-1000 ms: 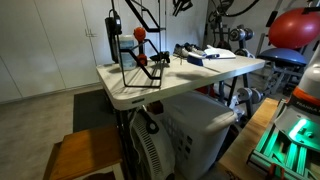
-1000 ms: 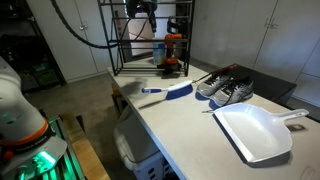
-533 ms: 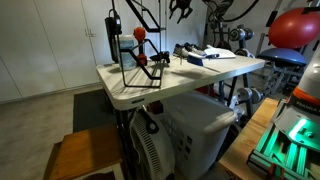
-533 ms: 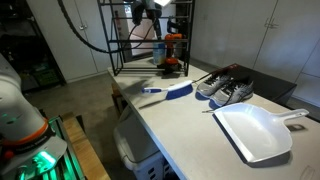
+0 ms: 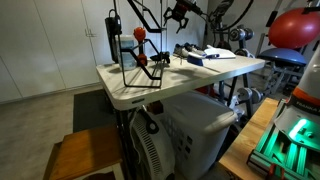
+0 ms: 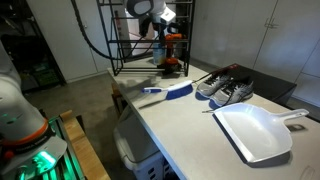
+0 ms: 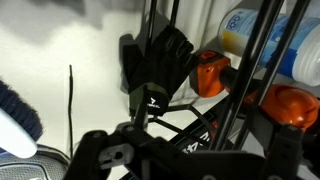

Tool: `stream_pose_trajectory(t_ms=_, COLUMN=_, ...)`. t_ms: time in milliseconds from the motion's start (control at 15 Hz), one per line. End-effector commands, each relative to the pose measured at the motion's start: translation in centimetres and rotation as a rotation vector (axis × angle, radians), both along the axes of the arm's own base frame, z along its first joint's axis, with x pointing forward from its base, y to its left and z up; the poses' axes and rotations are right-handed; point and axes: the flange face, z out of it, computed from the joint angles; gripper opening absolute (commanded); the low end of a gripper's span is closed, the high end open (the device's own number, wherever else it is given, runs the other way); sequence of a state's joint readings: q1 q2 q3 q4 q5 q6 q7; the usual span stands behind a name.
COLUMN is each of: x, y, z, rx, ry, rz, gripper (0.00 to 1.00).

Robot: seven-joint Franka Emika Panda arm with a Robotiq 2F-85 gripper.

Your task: Move the black rack to the edge

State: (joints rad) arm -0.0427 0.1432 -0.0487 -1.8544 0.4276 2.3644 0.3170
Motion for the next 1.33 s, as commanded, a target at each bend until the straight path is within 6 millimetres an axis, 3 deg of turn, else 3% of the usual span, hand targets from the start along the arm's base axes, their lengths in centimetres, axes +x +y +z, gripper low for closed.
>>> stream_pose_trajectory(t_ms=0, x=1.7, y=0.5, z=-0.6, rx=0.054, ry=-0.01, rz=-0.048, gripper=1.0)
stream_pose_trajectory(t_ms=200, x=2.3, y=0.5, z=-1.1, rx=0.07, ry=0.01, rz=-0.059, gripper=0.99)
stream_pose_trajectory(t_ms=267, x=2.5, y=0.5, z=-1.4, rx=0.076, ry=0.015, rz=-0.057, gripper=0.75)
stream_pose_trajectory(t_ms=400, x=2.8, y=0.6, z=-1.7, rx=0.079, ry=0.022, rz=-0.055, gripper=0.71)
stream_pose_trajectory(t_ms=933, x=2.5, y=1.0, z=-0.3, rx=0.098, ry=0.019, rz=-0.032, gripper=0.06)
stream_pose_trajectory(t_ms=1067, x=2.4, y=1.3, z=0.3, rx=0.1, ry=0.021, rz=-0.019, gripper=0.0)
stream_pose_trajectory(t_ms=1267, x=2.1, y=1.3, z=0.5, rx=0.102, ry=0.036, rz=-0.023, gripper=0.03)
